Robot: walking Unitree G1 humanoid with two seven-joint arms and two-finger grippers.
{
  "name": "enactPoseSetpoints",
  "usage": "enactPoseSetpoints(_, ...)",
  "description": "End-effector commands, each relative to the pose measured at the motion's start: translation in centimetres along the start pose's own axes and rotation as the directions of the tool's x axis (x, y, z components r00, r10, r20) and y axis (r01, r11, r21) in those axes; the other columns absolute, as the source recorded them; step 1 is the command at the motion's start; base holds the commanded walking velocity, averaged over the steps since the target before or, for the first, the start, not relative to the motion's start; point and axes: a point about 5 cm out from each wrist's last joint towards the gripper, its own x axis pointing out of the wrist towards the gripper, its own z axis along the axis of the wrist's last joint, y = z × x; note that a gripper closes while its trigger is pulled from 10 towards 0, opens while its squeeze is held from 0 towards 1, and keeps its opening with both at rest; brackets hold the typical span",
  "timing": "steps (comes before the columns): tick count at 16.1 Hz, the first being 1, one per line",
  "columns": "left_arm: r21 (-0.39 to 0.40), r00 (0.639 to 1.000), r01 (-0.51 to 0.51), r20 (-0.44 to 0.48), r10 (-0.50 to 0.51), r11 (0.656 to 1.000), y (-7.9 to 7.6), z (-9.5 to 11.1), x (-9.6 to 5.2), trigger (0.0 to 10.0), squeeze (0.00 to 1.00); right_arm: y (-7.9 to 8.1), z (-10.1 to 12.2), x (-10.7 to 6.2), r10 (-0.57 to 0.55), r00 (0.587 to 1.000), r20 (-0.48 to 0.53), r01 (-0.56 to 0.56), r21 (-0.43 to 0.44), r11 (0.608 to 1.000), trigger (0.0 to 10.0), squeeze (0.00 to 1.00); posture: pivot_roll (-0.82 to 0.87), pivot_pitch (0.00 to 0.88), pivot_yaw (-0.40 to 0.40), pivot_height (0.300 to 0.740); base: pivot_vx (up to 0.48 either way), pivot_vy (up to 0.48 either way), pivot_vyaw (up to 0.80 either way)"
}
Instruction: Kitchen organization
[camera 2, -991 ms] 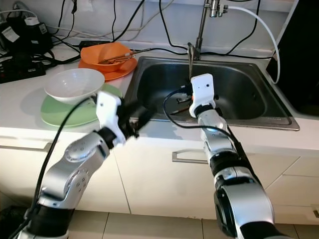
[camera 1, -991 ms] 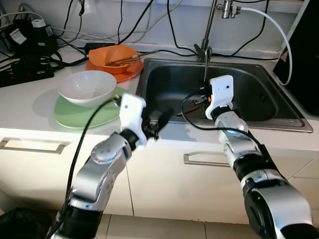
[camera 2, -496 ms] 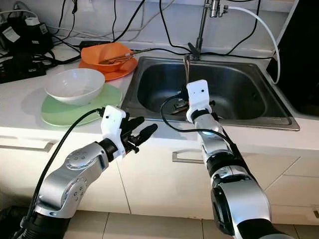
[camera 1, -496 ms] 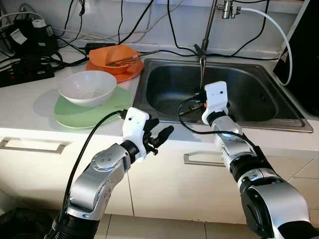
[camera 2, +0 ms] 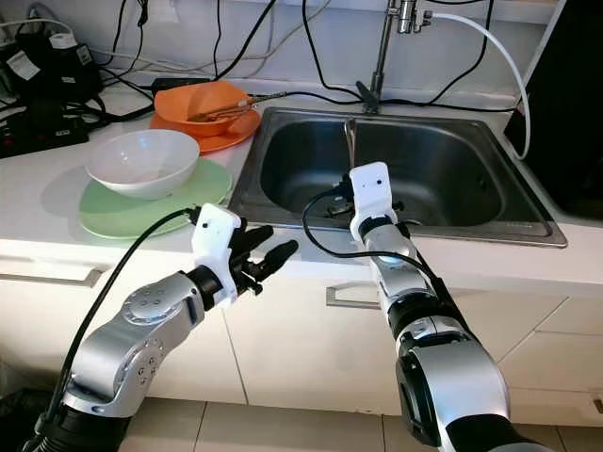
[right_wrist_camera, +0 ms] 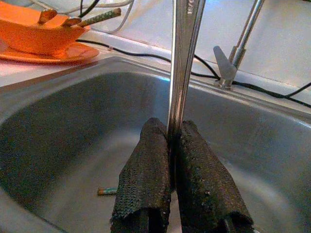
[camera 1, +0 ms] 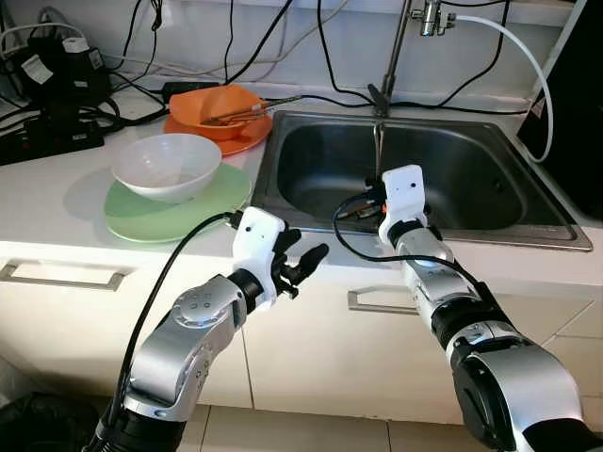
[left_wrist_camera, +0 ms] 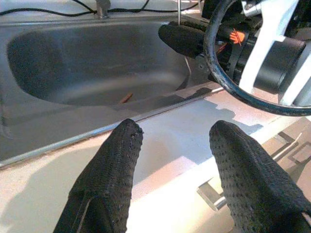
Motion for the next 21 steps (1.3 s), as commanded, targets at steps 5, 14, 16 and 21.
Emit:
enactPoseSetpoints(5,0.01,1.0,0.016,-0.01,-0.016,1.0,-0.4,0.0,-0.2,10.0,0.0,-0.1,0.0,0.0,-0.013,1.0,-0.006,0.013,-0.01,1.0,10.0,0.62,0.18,0.0,-0.003,0.74,0.0,0.0,0.0)
enactPoseSetpoints(14,0.023,1.0,-0.009,-0.009,0.009,1.0,-0.2,0.0,-0.1,10.0,0.0,-0.1,0.5,0.2,-0.013,1.0,0.028,0.014,-0.004,1.0,10.0,0.0,0.17,0.011,-0.004,0.74,0.0,0.0,0.0)
enactPoseSetpoints(16,0.065,0.997,-0.075,0.03,0.073,0.995,0.5,0.6,0.1,10.0,0.0,-0.1,1.9,0.5,-0.005,0.995,0.099,0.004,0.01,1.0,10.0,0.0,0.17,0.023,-0.009,0.74,0.0,0.0,0.0)
enactPoseSetpoints(21,0.14,0.954,-0.266,0.184,0.239,0.954,2.5,3.6,0.3,10.0,0.0,0.5,5.5,0.8,0.053,0.955,0.291,-0.068,0.039,0.997,10.0,0.0,0.16,0.027,-0.01,0.74,0.0,0.0,0.0)
